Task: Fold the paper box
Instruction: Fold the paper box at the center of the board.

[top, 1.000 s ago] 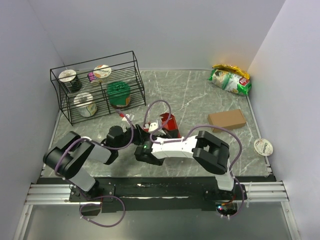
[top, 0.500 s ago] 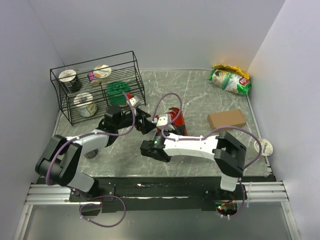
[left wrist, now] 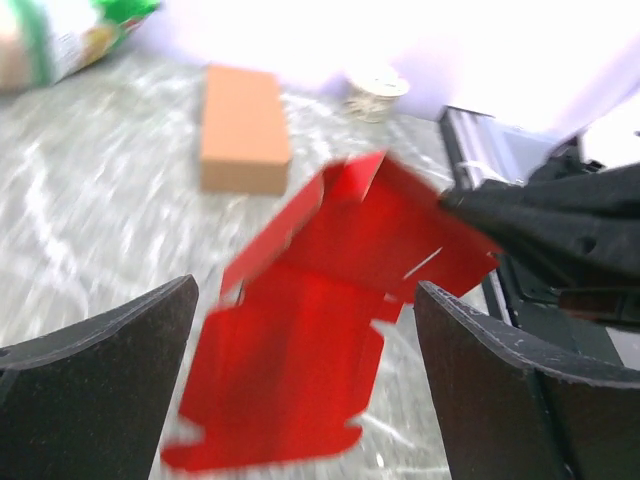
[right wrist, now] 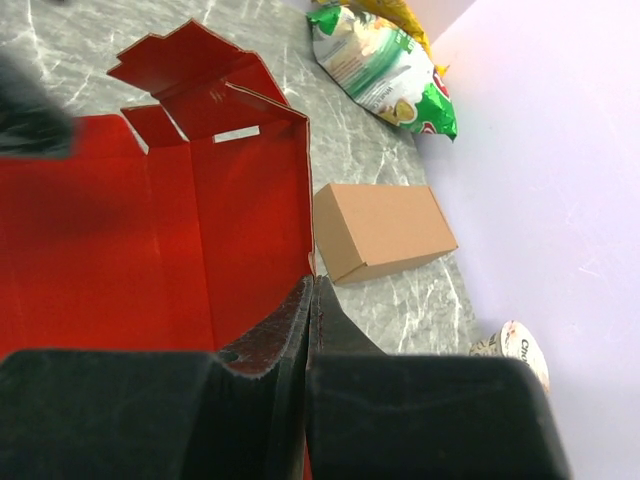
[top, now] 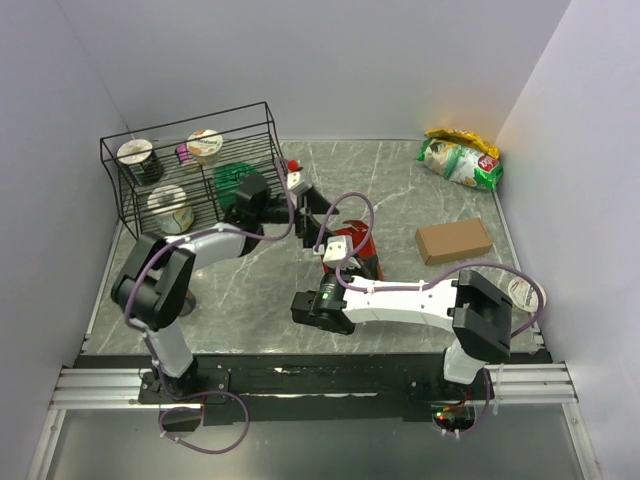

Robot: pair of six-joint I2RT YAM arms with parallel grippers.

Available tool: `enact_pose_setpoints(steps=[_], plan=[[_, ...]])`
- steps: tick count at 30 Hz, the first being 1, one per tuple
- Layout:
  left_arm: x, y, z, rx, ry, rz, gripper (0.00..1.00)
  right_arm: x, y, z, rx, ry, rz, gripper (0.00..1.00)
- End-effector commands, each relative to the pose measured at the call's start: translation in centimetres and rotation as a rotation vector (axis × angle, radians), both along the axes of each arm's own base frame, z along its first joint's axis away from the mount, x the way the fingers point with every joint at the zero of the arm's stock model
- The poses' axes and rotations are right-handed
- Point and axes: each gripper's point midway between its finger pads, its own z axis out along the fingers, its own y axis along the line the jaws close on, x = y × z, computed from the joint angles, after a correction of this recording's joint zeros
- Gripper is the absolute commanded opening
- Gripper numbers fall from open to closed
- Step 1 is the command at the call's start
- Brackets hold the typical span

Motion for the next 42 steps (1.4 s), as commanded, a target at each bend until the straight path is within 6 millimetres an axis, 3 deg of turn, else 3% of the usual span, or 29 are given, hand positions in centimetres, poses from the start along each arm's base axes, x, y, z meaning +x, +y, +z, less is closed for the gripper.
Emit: enact_pose_setpoints(steps=[1, 7, 10, 11, 14, 18, 20, 21, 22, 25, 27, 28, 30, 34, 35, 36, 37, 38, 39, 40, 41, 42], plan=[[-2.7, -2.8, 0.0, 0.020, -0.006, -0.233, 0.95, -0.8, -2.7, 3.1, -0.154, 0.005, 0.021, 0.00], [-3.3, -4.8, -1.7, 0.074, 0.008, -0.316, 0.91, -0.8, -2.5, 3.2, -0.151, 0.001, 0.023, 0.00], [-3.4, -5.2, -2.2, 0.082, 0.032, -0.326, 0.79, -0.8, -2.6, 3.1, -0.153, 0.001, 0.023, 0.00], [-3.3, -5.3, -2.3, 0.082, 0.043, -0.322, 0.63, -0.8, -2.5, 3.0, -0.153, 0.001, 0.026, 0.00], [-3.1, -5.6, -2.9, 0.086, 0.067, -0.302, 0.32, -0.9, -2.5, 3.2, -0.154, -0.002, 0.031, 0.00], [-2.8, -5.6, -3.2, 0.085, 0.065, -0.258, 0.01, -0.8, -2.4, 3.3, -0.155, -0.007, 0.033, 0.00], [-2.6, -5.4, -3.9, 0.090, 0.094, -0.205, 0.01, -0.8, -2.3, 3.3, -0.157, -0.007, 0.032, 0.00], [-2.2, -5.4, -3.6, 0.078, 0.084, -0.176, 0.01, -0.8, -2.1, 3.4, -0.148, -0.004, 0.031, 0.08], [-1.9, -4.9, -4.4, 0.091, 0.124, -0.131, 0.01, -0.8, -2.0, 3.4, -0.149, 0.002, 0.030, 0.31], [0.5, -3.6, -5.7, 0.104, 0.192, 0.045, 0.01, -0.7, -1.6, 3.7, -0.133, 0.008, 0.026, 0.65], [2.6, -2.3, -6.4, 0.111, 0.230, 0.198, 0.01, -0.7, -1.3, 4.0, -0.108, 0.010, 0.022, 0.71], [2.8, -1.0, -7.7, 0.129, 0.272, 0.248, 0.01, -0.7, -1.3, 4.0, -0.098, 0.017, 0.018, 0.85], [3.4, 0.8, -8.6, 0.144, 0.295, 0.357, 0.01, -0.7, -1.1, 4.7, -0.059, 0.017, 0.014, 0.99], [3.5, 2.7, -8.8, 0.165, 0.323, 0.455, 0.01, -0.5, -0.4, 6.3, -0.026, 0.058, 0.003, 1.00], [3.4, 3.0, -9.1, 0.182, 0.340, 0.467, 0.01, -0.5, -0.4, 5.9, -0.038, 0.121, -0.011, 1.00], [3.4, 3.2, -8.8, 0.183, 0.340, 0.480, 0.01, 0.4, 1.3, 5.8, 0.036, 0.142, -0.009, 1.00], [3.3, 3.3, -8.8, 0.189, 0.344, 0.482, 0.01, 1.3, 0.7, 5.6, -0.036, 0.223, -0.018, 1.00], [3.2, 3.5, -8.8, 0.190, 0.348, 0.485, 0.01, 1.5, 1.7, 4.6, 0.016, 0.296, 0.013, 1.00], [2.9, 3.6, -8.6, 0.190, 0.345, 0.485, 0.01, 2.5, 3.8, 5.0, 0.180, 0.271, 0.078, 1.00], [2.9, 3.8, -8.5, 0.188, 0.342, 0.496, 0.01, 3.0, 5.0, 5.7, 0.150, 0.308, 0.196, 1.00], [2.9, 4.0, -8.4, 0.188, 0.342, 0.505, 0.01, 4.3, 5.3, 6.3, 0.231, 0.312, 0.251, 1.00], [2.8, 4.3, -8.3, 0.191, 0.347, 0.514, 0.01, 3.7, 7.4, 6.9, 0.373, 0.385, 0.407, 1.00]])
